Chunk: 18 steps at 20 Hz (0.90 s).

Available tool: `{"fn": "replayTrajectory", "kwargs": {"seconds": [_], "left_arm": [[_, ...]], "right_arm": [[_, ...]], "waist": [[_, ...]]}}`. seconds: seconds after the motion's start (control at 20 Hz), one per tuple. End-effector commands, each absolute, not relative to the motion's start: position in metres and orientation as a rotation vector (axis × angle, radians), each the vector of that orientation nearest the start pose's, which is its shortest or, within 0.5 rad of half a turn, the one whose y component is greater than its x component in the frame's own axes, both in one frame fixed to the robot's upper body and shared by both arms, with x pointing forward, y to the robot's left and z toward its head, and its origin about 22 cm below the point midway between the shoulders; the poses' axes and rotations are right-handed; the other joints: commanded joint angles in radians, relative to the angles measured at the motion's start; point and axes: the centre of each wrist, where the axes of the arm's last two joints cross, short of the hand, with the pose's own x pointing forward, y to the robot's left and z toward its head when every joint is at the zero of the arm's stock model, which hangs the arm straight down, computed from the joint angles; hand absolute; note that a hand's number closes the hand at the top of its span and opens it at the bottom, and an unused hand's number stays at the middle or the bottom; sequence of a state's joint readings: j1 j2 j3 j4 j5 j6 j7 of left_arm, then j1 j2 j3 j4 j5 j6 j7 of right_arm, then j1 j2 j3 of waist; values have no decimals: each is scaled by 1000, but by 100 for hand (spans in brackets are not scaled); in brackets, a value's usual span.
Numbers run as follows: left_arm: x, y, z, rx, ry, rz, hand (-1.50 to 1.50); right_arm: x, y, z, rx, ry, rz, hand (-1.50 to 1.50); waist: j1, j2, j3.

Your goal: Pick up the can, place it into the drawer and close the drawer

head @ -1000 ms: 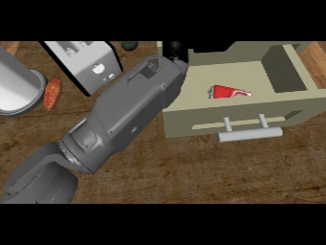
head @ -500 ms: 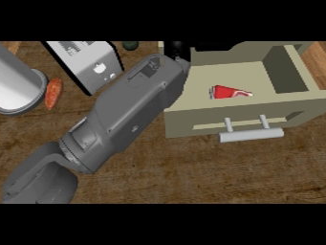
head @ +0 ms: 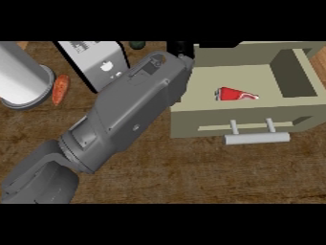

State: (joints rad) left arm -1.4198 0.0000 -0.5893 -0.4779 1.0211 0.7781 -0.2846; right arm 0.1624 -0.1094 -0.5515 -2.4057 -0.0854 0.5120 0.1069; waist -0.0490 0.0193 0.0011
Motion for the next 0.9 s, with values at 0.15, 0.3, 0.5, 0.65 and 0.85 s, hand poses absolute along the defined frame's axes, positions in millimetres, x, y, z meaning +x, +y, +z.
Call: {"fn": "replayTrajectory", "kwargs": {"seconds": [0.15,0.3,0.5,0.65,0.85], "left_arm": [[420,-21,191,-63,-1717,145,-150],[421,-18,185,-49,-1727,137,-150],[418,-24,193,-42,-1716,146,-150],[422,-8,177,-29,-1701,150,-150],[427,3,200,-18,-1706,160,-150]], "right_arm": [[150,-300,171,-557,-1991,576,-150],[177,-275,172,-608,-1995,640,-150],[212,-250,168,-687,-1993,706,-150],[237,-246,153,-735,-1970,756,-150],[272,-220,154,-793,-1927,879,-150]], "waist": [[31,-5,0],[58,-3,-1],[48,-7,-1],[64,-12,-1],[78,-15,-2]]}}
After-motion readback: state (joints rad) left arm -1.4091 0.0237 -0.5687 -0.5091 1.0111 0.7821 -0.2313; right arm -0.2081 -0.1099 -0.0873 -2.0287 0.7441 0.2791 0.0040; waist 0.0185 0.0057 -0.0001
